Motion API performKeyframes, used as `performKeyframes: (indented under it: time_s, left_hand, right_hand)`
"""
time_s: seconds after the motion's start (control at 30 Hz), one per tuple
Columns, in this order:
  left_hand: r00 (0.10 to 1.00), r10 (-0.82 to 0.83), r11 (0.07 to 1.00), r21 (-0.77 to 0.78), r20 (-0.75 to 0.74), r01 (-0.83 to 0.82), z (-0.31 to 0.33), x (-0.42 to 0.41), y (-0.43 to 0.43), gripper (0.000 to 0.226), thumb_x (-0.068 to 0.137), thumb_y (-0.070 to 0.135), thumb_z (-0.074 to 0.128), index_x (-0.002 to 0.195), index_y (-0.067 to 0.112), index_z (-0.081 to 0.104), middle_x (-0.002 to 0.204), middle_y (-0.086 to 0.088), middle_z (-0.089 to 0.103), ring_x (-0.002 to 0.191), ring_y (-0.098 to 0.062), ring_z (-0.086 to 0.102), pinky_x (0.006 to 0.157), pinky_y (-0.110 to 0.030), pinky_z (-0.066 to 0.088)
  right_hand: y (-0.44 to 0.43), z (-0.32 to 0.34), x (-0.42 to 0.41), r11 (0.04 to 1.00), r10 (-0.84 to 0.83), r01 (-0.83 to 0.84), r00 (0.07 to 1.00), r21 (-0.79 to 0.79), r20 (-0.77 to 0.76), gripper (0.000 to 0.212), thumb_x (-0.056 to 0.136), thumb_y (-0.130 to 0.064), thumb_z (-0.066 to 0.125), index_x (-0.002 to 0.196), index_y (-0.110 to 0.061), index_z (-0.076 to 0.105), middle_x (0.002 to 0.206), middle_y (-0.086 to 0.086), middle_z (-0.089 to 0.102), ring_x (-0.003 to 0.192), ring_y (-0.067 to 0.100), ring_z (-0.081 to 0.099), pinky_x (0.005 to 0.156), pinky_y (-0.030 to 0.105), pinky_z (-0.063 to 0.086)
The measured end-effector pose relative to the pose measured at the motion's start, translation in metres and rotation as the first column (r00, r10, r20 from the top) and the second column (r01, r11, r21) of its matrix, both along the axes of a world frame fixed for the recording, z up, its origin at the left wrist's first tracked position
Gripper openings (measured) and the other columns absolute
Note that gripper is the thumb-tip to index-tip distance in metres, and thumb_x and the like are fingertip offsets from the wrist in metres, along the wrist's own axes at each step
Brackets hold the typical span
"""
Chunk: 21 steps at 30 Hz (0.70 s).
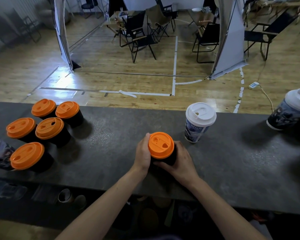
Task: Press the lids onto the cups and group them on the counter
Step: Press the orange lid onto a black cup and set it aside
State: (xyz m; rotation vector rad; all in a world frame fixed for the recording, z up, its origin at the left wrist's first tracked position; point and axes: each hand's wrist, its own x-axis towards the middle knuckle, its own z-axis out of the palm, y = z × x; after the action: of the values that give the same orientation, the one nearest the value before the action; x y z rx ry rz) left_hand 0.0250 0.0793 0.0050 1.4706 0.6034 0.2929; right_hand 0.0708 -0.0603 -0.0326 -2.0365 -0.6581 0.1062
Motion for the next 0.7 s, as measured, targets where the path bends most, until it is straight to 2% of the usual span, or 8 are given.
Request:
performKeyframes:
  time_s: [0.1,0.17,0.23,0.3,0.37,0.53,0.6,0.7]
  left_hand:
    - [0.993,-0.112,0.991,-0.076,-0.038,0.109,-0.002,0.006,0.012,0.057,0.110,0.041,0.032,0.100,0.007,0.077,0.098,-0.008,0.079,0.099,-0.018,0.073,0.092,-0.027,0.053]
    - [0.989,-0.140,0.987,-0.081,-0.044,0.137,-0.003,0.007,0.015,0.062,0.108,0.046,0.032,0.107,0.002,0.076,0.106,-0.014,0.077,0.106,-0.025,0.072,0.098,-0.031,0.051]
    - [0.995,-0.092,0.994,-0.059,-0.040,0.090,-0.005,0.005,0.012,0.059,0.110,0.039,0.031,0.099,0.003,0.077,0.096,-0.005,0.079,0.097,-0.014,0.073,0.089,-0.021,0.052]
    - [1.000,-0.013,0.999,-0.039,-0.016,0.013,-0.003,0.002,0.003,0.055,0.111,0.032,0.030,0.086,0.012,0.074,0.078,0.008,0.077,0.078,0.000,0.071,0.073,-0.010,0.050]
    - [1.000,0.014,0.999,-0.028,-0.001,-0.014,-0.010,0.001,0.002,0.054,0.111,0.032,0.031,0.082,0.016,0.073,0.072,0.010,0.076,0.073,0.003,0.069,0.069,-0.009,0.049]
    - [0.992,-0.123,0.986,-0.122,-0.040,0.117,-0.003,0.010,0.018,0.060,0.101,0.053,0.043,0.109,0.005,0.077,0.110,-0.017,0.076,0.111,-0.027,0.070,0.103,-0.037,0.049]
    - [0.995,-0.090,0.991,-0.106,-0.043,0.085,-0.006,0.010,0.017,0.056,0.106,0.046,0.040,0.098,0.004,0.077,0.096,-0.009,0.079,0.097,-0.015,0.073,0.095,-0.028,0.052]
    - [1.000,-0.006,1.000,-0.025,-0.009,0.006,-0.003,0.001,-0.002,0.052,0.111,0.031,0.033,0.081,0.016,0.072,0.071,0.012,0.075,0.071,0.005,0.068,0.070,-0.008,0.048]
  right_hand:
    - [-0.002,0.002,0.000,1.000,0.030,-0.030,0.999,0.002,0.028,0.072,0.067,-0.065,0.078,0.122,-0.021,0.058,0.113,-0.008,0.061,0.106,0.012,0.059,0.093,0.039,0.051]
    - [-0.002,0.002,0.000,0.999,0.049,-0.049,0.997,-0.006,0.055,0.070,0.071,-0.062,0.078,0.123,-0.021,0.057,0.115,-0.009,0.060,0.107,0.011,0.058,0.093,0.039,0.050]
    - [-0.002,0.000,0.000,0.999,0.047,-0.046,0.997,-0.013,0.067,0.074,0.071,-0.062,0.079,0.128,-0.022,0.054,0.120,-0.009,0.059,0.111,0.011,0.058,0.096,0.039,0.049]
    - [-0.001,0.000,0.000,0.999,0.035,-0.034,0.998,-0.016,0.043,0.083,0.067,-0.065,0.082,0.132,-0.024,0.052,0.124,-0.009,0.059,0.114,0.013,0.059,0.098,0.037,0.049]
    - [-0.001,-0.001,0.000,1.000,0.021,-0.021,0.999,-0.008,0.032,0.082,0.064,-0.066,0.082,0.128,-0.023,0.054,0.121,-0.008,0.061,0.111,0.014,0.060,0.096,0.039,0.050]
    - [-0.002,-0.001,0.001,0.999,0.043,-0.041,0.996,-0.030,0.080,0.068,0.074,-0.060,0.077,0.125,-0.020,0.056,0.118,-0.005,0.061,0.109,0.013,0.057,0.096,0.038,0.048]
    - [-0.002,-0.001,0.000,0.998,0.050,-0.046,0.994,-0.041,0.102,0.068,0.076,-0.058,0.077,0.127,-0.020,0.054,0.120,-0.006,0.060,0.111,0.013,0.056,0.098,0.035,0.047]
    - [-0.001,0.001,-0.001,0.999,0.035,-0.033,0.997,-0.025,0.062,0.078,0.068,-0.064,0.081,0.129,-0.024,0.052,0.119,-0.011,0.057,0.111,0.010,0.057,0.096,0.031,0.046]
